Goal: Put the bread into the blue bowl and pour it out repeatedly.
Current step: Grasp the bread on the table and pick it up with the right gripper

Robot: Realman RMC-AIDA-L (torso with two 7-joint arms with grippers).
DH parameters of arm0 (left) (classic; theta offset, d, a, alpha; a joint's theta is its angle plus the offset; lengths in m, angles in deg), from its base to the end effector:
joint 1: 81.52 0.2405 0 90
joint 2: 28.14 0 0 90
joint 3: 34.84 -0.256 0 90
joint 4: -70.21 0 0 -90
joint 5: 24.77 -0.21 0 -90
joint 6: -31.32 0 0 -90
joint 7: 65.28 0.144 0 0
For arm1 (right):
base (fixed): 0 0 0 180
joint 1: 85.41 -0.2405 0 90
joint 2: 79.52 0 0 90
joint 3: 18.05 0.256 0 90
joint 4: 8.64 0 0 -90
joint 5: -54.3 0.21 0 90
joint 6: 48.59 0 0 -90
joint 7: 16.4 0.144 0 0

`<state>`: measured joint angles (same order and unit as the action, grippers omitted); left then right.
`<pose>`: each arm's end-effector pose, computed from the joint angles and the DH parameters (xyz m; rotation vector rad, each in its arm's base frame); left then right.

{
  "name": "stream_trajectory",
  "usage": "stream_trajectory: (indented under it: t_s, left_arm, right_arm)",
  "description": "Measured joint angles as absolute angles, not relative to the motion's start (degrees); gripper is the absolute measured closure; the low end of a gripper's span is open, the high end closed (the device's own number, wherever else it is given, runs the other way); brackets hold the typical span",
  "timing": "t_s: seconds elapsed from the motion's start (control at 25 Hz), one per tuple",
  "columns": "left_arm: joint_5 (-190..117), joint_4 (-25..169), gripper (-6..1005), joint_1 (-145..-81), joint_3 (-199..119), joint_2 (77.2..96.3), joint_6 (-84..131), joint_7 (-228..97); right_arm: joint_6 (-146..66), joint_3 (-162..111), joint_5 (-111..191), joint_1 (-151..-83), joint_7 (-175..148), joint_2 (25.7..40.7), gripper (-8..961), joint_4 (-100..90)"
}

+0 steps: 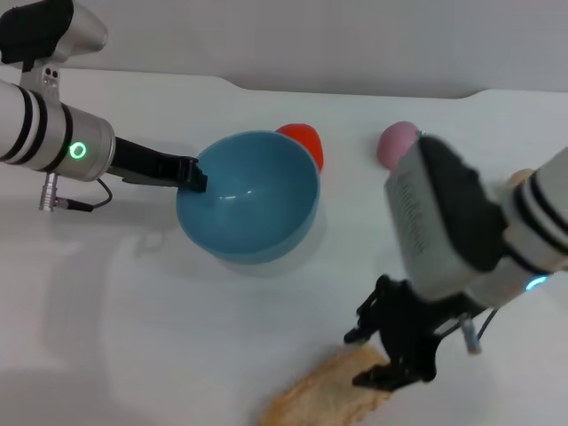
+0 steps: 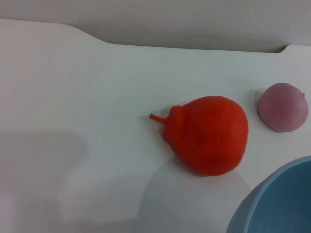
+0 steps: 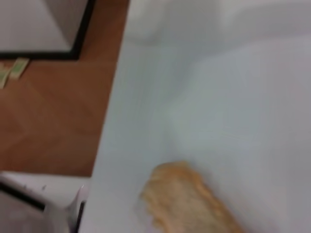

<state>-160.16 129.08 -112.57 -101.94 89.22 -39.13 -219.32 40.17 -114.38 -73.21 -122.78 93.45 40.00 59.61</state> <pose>-0.2505 0.3780 0.0047 -2.2248 -1.5380 -0.0436 0.1442 0.3012 -0.0793 2.9457 0.0726 0.4080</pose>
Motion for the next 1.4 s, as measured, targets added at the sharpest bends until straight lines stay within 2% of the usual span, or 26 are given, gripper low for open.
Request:
stream_trajectory:
  t_s: [0.48,1.4]
  left_arm:
    - [-160.2,128.6,975,-113.0,-101.6,89.19,-38.6,-219.4]
    - [-159.9,127.9,974,-113.9,-101.6,89.46,-37.9,-219.4]
  right_arm:
    - [34.3,-133.1,-80.6,-124.8,103.3,40.28,518,62.2]
    - [17.9,-147.5,-81.1,-127.1,115.6,40.28,534,55.4]
